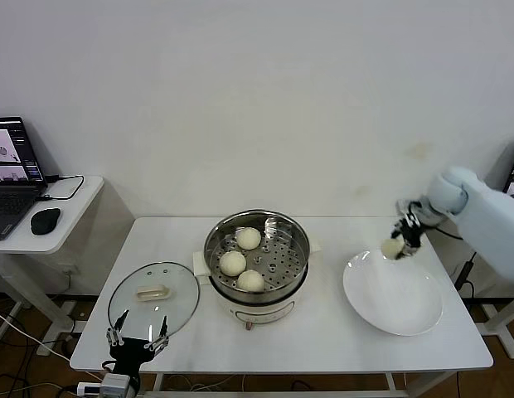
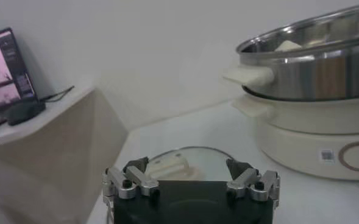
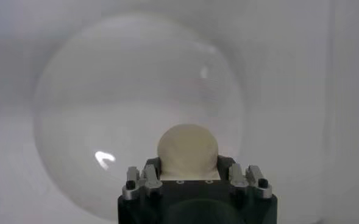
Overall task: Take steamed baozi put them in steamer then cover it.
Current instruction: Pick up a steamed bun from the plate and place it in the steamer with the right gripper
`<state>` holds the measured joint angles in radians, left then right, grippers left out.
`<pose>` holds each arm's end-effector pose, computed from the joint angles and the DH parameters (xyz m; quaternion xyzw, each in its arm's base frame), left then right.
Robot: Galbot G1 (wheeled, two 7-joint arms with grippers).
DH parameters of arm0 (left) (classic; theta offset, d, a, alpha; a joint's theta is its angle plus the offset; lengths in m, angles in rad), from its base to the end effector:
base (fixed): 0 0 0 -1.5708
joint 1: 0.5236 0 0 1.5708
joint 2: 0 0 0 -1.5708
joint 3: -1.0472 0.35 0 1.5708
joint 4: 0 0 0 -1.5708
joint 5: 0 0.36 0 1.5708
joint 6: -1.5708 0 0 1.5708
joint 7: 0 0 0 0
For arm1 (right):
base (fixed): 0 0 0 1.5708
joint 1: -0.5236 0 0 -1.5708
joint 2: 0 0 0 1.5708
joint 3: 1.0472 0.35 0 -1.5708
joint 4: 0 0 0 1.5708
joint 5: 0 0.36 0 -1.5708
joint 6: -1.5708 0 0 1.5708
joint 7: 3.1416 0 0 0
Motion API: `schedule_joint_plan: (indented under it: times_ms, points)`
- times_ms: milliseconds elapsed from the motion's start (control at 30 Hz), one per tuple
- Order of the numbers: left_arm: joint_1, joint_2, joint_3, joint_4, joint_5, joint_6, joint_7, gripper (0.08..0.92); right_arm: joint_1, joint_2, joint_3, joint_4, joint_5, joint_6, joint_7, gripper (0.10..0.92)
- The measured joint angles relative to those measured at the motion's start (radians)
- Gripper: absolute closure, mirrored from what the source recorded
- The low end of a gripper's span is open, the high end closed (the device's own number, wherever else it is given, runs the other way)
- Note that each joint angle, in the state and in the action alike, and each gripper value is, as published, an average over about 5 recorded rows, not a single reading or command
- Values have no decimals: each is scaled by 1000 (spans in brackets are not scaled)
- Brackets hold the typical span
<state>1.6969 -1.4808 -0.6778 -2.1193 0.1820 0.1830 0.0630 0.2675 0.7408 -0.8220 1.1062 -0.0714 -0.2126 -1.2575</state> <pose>0.1465 0.0616 -0.3090 0.0185 -0.9759 -0.1622 0.1450 0.5760 -0.1656 -0.0765 0.4651 -0.5713 0.5423 0.4040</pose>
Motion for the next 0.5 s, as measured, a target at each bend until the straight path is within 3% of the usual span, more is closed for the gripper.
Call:
schedule_joint_plan:
  times_ms: [500]
  points:
    - [-6, 5, -11, -38, -9, -6, -1, 177, 281, 215, -275, 11, 303, -133, -16, 457]
